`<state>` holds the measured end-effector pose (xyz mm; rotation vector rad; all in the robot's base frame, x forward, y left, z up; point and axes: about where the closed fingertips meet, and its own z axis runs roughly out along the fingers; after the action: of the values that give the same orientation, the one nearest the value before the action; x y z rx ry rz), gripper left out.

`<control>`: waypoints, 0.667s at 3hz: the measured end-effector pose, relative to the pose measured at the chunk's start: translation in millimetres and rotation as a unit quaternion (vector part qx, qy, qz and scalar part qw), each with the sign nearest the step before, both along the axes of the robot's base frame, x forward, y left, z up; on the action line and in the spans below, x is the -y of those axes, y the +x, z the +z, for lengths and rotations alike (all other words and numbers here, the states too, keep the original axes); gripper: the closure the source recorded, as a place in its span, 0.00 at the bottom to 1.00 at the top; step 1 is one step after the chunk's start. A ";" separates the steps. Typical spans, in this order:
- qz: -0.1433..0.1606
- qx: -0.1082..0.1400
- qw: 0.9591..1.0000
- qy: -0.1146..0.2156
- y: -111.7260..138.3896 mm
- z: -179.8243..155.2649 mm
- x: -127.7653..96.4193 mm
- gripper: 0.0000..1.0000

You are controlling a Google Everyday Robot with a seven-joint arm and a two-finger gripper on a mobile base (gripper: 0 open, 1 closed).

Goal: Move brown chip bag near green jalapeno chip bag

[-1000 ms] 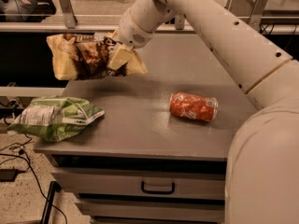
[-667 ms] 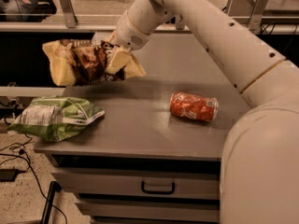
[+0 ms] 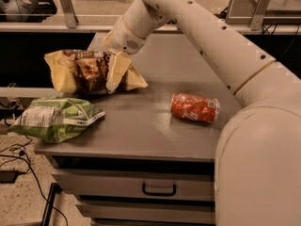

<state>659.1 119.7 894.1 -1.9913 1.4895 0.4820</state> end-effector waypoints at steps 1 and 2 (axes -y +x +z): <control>0.000 0.000 1.000 0.000 0.0 -0.1 -0.1 0.00; 0.000 0.014 1.000 -0.015 -3.6 16.3 20.3 0.00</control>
Offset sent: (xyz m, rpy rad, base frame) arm -0.0095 -0.0641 0.0531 -0.0852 -0.0866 -0.0067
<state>655.4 99.4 910.3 -2.0131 1.4877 0.4330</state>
